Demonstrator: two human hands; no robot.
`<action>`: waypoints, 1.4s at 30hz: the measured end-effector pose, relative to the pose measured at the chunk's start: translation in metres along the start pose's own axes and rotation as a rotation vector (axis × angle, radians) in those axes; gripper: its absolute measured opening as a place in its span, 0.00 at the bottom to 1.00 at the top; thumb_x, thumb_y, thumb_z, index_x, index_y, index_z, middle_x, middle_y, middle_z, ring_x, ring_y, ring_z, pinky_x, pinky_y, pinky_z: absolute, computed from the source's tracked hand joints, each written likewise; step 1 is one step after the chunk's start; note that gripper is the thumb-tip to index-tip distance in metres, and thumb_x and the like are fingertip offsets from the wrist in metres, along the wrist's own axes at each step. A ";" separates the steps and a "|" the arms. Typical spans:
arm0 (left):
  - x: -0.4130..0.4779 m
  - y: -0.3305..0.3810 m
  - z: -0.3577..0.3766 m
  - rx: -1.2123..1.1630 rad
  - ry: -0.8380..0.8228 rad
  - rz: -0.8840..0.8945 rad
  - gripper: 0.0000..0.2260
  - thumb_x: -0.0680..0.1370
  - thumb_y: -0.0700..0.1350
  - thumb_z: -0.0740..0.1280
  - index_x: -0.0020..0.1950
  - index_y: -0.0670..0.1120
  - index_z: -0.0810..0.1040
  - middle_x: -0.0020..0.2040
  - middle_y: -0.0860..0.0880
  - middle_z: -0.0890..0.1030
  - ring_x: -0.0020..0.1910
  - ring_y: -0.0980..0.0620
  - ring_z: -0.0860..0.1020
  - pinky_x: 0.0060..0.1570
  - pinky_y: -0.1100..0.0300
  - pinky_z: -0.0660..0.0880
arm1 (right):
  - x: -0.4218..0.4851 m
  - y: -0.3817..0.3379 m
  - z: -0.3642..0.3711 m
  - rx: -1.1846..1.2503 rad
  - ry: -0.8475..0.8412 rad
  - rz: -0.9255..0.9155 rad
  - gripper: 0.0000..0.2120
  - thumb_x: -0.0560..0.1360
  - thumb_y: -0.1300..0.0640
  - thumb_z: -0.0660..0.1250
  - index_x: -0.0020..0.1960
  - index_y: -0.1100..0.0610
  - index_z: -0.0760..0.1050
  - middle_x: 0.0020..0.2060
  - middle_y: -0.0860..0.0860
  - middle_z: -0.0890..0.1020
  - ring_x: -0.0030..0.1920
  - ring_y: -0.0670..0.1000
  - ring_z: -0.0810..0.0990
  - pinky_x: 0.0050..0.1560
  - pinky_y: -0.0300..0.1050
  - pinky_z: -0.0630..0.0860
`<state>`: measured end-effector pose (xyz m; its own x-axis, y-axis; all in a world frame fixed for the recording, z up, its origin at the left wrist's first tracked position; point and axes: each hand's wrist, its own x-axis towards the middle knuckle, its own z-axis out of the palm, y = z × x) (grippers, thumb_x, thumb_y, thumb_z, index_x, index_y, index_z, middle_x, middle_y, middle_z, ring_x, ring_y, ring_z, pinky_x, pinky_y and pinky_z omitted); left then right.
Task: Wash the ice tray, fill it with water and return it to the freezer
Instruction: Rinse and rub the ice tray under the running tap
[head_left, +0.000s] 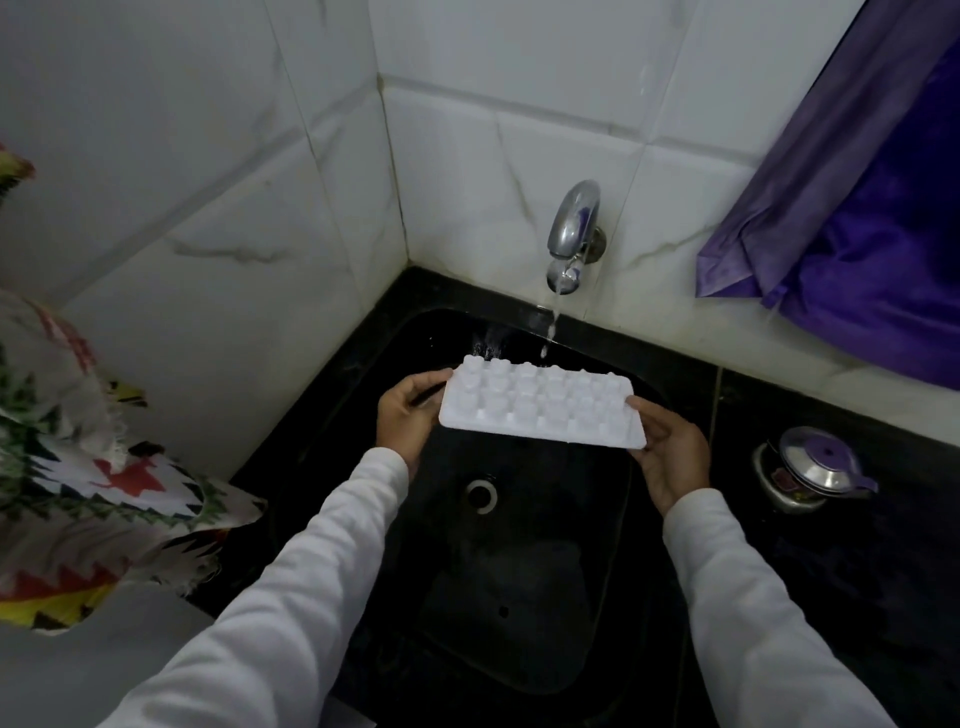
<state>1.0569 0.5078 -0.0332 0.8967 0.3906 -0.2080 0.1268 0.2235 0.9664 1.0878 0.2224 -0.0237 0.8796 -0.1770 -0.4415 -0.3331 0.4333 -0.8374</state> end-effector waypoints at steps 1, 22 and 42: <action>0.001 0.001 0.001 -0.070 -0.013 -0.052 0.11 0.77 0.29 0.64 0.58 0.36 0.80 0.57 0.44 0.84 0.56 0.49 0.83 0.55 0.57 0.80 | 0.003 0.001 -0.001 -0.032 0.029 -0.018 0.08 0.74 0.62 0.71 0.52 0.62 0.83 0.47 0.56 0.87 0.49 0.54 0.86 0.49 0.48 0.81; 0.023 0.000 0.045 0.040 -0.120 -0.170 0.20 0.79 0.29 0.62 0.68 0.42 0.75 0.62 0.49 0.81 0.63 0.50 0.79 0.65 0.46 0.75 | 0.039 -0.001 -0.019 -0.368 0.148 -0.247 0.18 0.76 0.68 0.69 0.64 0.58 0.76 0.54 0.52 0.83 0.52 0.48 0.82 0.52 0.42 0.78; 0.007 -0.007 0.060 0.019 -0.253 -0.190 0.22 0.78 0.28 0.61 0.70 0.44 0.74 0.64 0.50 0.80 0.62 0.52 0.80 0.56 0.52 0.80 | 0.043 -0.001 -0.049 -0.436 0.241 -0.271 0.18 0.76 0.69 0.67 0.65 0.59 0.77 0.54 0.52 0.82 0.54 0.48 0.80 0.54 0.41 0.75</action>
<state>1.0878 0.4557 -0.0326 0.9328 0.1086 -0.3437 0.3083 0.2534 0.9169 1.1096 0.1709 -0.0573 0.8680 -0.4498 -0.2104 -0.2604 -0.0515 -0.9641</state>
